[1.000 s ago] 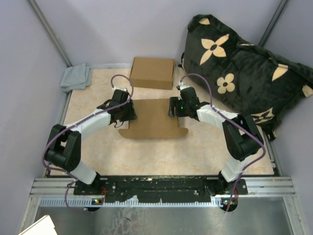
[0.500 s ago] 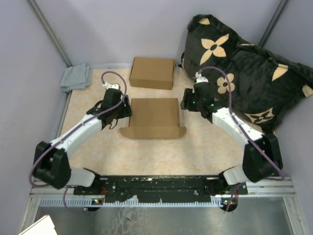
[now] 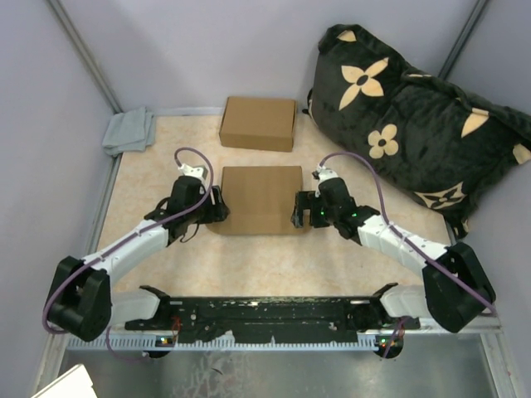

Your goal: Fold the paper box

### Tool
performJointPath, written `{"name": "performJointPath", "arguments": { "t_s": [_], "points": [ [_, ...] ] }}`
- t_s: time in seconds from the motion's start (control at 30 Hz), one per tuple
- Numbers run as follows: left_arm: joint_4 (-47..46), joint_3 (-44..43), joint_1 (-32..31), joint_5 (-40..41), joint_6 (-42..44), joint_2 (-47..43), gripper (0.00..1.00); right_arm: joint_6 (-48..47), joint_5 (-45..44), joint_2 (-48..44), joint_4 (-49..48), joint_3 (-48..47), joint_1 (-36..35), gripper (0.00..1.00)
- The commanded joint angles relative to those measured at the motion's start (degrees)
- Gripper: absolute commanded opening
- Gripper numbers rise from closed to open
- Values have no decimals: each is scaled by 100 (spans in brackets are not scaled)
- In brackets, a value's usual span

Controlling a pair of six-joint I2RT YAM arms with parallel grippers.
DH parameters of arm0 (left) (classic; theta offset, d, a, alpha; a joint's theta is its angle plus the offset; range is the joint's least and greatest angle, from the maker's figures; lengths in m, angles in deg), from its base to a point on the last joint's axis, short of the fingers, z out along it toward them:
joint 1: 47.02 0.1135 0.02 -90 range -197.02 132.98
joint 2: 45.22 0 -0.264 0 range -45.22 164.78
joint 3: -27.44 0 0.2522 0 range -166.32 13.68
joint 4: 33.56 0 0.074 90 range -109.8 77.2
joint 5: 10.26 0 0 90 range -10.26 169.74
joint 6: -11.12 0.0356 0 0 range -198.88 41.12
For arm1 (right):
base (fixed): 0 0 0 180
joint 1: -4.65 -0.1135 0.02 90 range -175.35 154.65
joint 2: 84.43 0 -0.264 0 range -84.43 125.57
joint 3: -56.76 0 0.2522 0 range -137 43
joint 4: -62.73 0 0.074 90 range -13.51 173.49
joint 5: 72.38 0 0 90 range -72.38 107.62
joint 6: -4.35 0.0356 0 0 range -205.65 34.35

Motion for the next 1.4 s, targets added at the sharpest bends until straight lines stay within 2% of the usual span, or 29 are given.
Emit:
{"name": "performJointPath", "arguments": {
  "t_s": [0.0, 0.27, 0.5, 0.73, 0.87, 1.0, 1.23, 1.37],
  "points": [
    [-484, 97, -22, -97, 93, 89, 71, -140, 81, 267, -577, -105, -77, 97],
    [-566, 181, -44, -537, 70, 333, 69, -264, -18, 603, -430, -217, -571, 92],
    [27, 226, -134, -657, -144, 178, 67, -179, -185, 394, -118, -97, -740, 90],
    [708, 357, -166, -178, -391, -332, 69, -159, -53, 206, -68, 13, -748, 88],
    [1233, 241, -167, 289, -456, -582, 71, -125, -15, 199, 40, -16, -748, 87],
    [1598, 66, -167, 419, -573, -676, 73, -150, -57, 218, 182, -23, -749, 86],
    [1444, 313, -175, -490, -681, -1081, 71, -235, 49, 116, 251, 55, -748, 84],
    [1457, 510, -194, -585, -730, -1354, 71, -278, 75, 21, 250, 117, -748, 84]
  ]
}}
